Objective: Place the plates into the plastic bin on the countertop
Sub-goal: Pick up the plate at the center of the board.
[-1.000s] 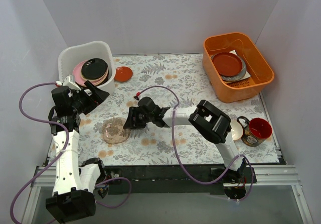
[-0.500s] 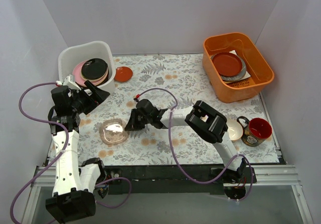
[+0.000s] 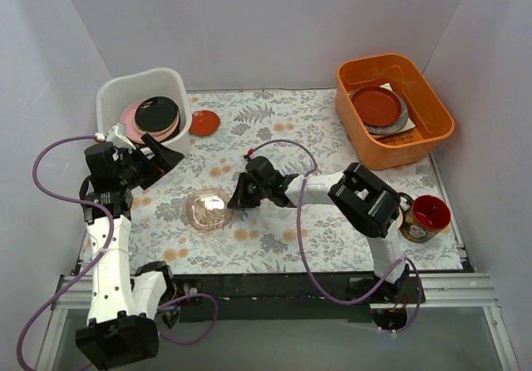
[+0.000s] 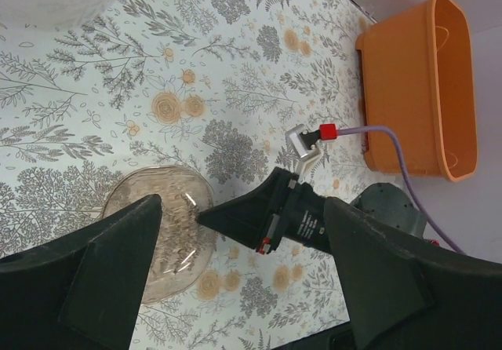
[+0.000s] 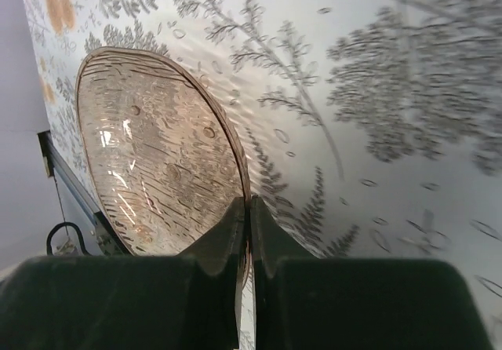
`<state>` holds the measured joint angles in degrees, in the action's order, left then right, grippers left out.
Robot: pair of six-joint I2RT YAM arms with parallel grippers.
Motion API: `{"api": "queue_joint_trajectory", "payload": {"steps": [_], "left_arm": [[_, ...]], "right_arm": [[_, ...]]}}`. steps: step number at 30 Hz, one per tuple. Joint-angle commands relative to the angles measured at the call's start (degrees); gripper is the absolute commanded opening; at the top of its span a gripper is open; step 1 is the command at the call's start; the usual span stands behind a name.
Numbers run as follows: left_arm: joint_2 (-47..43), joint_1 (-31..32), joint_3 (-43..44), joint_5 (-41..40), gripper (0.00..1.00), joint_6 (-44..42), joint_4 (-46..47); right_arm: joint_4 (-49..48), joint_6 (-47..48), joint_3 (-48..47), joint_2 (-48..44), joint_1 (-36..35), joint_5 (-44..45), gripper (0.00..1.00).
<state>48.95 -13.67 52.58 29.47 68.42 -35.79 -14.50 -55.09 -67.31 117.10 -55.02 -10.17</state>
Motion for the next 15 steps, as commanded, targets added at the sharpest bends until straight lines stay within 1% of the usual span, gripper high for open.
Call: {"api": "queue_joint_trajectory", "payload": {"steps": [1,5,7,8,12,15], "left_arm": [[-1.0,0.1,-1.2,3.4,0.83,-0.6,1.1],[-0.9,0.1,-2.9,6.0,0.81,-0.9,1.6],[-0.7,0.1,-4.3,7.3,0.78,-1.2,1.9],[-0.7,0.1,-4.8,7.7,0.77,-1.0,2.1],[-0.8,0.1,-6.9,8.8,0.76,-0.7,2.7],[-1.2,0.2,-8.2,9.4,0.74,-0.3,3.4]], "right_arm": [[0.3,2.1,3.3,-8.6,3.1,1.0,0.03],[0.5,2.7,5.5,-14.3,4.8,1.2,0.03],[1.9,3.9,5.0,-17.0,5.6,1.2,0.03],[3.8,4.5,4.1,-17.7,5.7,1.6,0.03],[6.2,6.1,1.9,-20.9,5.7,1.8,0.03],[6.3,6.2,1.5,-22.7,5.7,1.3,0.03]]}}
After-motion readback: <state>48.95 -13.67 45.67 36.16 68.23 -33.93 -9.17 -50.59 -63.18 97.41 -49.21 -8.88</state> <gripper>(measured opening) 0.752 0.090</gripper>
